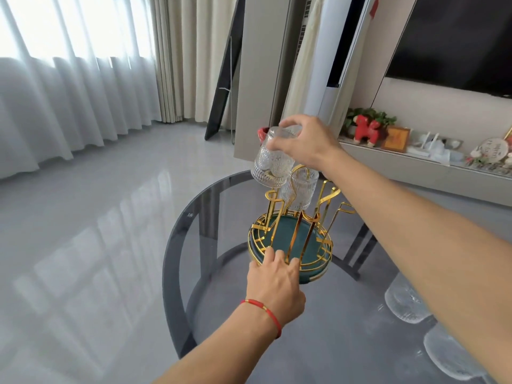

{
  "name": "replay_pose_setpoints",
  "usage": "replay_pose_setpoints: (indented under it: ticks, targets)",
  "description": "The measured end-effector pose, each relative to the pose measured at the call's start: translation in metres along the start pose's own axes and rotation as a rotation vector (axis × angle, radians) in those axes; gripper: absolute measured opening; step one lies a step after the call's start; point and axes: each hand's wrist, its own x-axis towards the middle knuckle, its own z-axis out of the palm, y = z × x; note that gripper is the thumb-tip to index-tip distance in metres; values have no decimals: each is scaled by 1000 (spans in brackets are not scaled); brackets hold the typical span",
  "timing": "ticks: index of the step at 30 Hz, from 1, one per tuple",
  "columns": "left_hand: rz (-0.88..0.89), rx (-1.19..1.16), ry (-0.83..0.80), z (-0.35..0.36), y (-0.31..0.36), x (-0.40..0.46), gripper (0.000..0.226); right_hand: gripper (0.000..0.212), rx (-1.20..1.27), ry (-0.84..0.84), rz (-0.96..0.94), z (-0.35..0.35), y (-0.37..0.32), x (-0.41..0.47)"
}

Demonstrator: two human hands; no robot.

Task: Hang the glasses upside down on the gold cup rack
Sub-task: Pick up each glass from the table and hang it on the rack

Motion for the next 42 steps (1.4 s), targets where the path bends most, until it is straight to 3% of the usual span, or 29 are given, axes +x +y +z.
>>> replay_pose_setpoints:
  ticks: [9,21,26,29,31,35,38,42]
  targets:
    - [-17,-4,-9,-3,5,-1,56,69,-222,-347,6,7,15,7]
    - [0,61,14,-5,6,-3,51,73,-564,-434,-85,22,9,1]
    - [16,90,16,-3,6,-1,51,73,-671,-369,-203,17,13,-11]
    - [23,96,28,-4,8,-1,48,61,-671,-263,-292,8,22,-31]
    - [32,82,77,-8,12,-1,39,55,-588,-210,-305,-2,34,-48]
    - [34,-44,279,-28,27,-7,6,73,-366,-164,-279,-31,65,-96]
    - [109,-168,397,-34,41,-10,16,67,-258,-64,-209,-51,93,-141]
    - [217,-225,391,-25,58,-21,29,43,-277,35,-121,-64,128,-206]
